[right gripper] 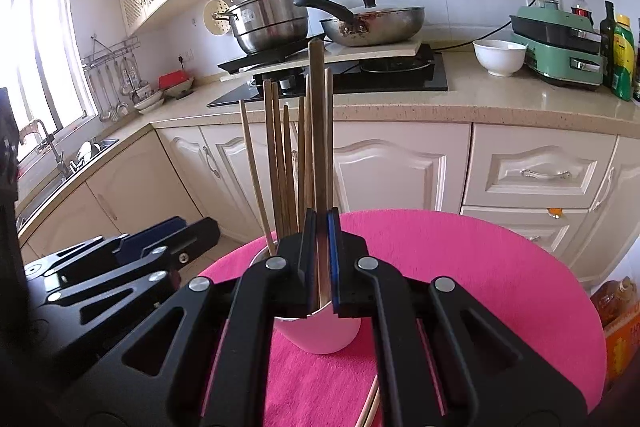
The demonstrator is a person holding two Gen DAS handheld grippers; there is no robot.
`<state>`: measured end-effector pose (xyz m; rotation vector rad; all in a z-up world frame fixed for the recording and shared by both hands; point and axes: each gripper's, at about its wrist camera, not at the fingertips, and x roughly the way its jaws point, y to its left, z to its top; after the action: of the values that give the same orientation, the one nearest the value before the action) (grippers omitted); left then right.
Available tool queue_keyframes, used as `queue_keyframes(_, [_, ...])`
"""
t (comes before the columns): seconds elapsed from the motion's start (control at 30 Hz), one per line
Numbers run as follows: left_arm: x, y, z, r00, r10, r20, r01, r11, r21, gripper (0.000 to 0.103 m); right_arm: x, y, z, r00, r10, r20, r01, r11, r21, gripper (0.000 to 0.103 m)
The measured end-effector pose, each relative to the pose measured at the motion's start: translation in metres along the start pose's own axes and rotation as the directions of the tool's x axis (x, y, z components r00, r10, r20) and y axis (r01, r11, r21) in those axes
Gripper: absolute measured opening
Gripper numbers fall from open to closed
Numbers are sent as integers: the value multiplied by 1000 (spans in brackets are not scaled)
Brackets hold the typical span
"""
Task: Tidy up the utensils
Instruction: 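Open the left gripper while the right gripper opens, leaving chopsticks in the cup, then move both open grippers back to the last two chopsticks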
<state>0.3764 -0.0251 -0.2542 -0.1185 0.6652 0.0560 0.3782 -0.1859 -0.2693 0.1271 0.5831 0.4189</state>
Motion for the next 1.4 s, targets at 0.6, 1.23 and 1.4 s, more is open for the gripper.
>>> queue_keyframes(0.6, [-47,-4,-12,1000,19,9,-19,1000,19,40,-51,9,3,999,11,41,-12,1000,21,24])
queue_keyframes(1.23, [-36,-48,-66,976,-87,-199,107,990,93,40,-95,-43,-52,989,-125,-75,133,985,112,29])
queue_keyframes(1.4, [-9,-59,-101,921,-115,-373,160,983,90,40,-95,-61,-82,973,-162,-164,186,971,147,43])
